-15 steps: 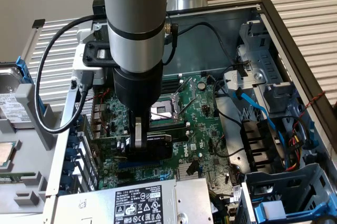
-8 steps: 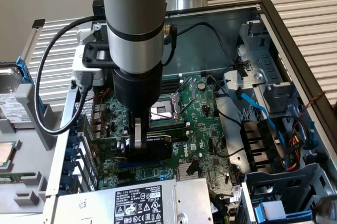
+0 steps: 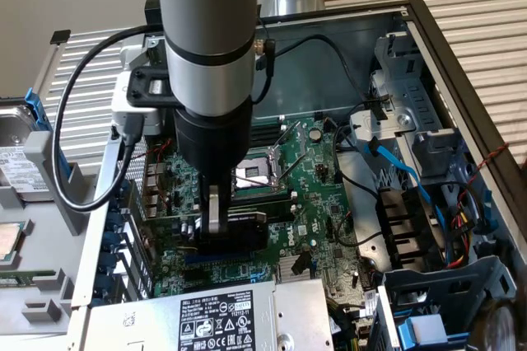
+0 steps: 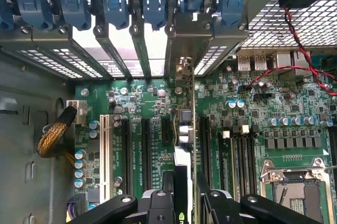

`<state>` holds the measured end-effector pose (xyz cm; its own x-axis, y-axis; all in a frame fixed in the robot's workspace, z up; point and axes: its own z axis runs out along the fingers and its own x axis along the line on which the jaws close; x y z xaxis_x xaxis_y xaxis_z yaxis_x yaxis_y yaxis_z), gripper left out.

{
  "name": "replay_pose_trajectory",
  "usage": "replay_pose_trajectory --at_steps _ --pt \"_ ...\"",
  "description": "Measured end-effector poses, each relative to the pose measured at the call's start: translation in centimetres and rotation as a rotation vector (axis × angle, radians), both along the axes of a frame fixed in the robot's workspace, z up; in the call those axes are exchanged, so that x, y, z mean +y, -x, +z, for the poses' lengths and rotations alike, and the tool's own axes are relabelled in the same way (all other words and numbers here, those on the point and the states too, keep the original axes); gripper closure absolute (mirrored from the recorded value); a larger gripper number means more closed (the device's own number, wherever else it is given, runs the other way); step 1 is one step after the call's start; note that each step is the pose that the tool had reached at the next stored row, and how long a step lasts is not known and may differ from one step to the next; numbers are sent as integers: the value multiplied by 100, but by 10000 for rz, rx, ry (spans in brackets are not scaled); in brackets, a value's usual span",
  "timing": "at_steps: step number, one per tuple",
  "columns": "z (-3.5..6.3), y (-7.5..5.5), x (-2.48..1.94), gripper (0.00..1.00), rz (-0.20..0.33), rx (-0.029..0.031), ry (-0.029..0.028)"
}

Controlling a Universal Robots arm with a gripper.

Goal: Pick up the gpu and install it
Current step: 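Insert the gpu into the slot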

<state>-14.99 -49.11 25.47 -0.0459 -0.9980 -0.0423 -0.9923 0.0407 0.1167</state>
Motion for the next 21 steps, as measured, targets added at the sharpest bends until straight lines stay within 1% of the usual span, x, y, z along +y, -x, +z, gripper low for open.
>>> replay_pose_trajectory --at_steps 10,14,21 --pt "-10 45 0 73 1 -17 0" --pt "-20 60 0 73 1 -39 2" --pt "-33 66 -1 73 6 -58 4"
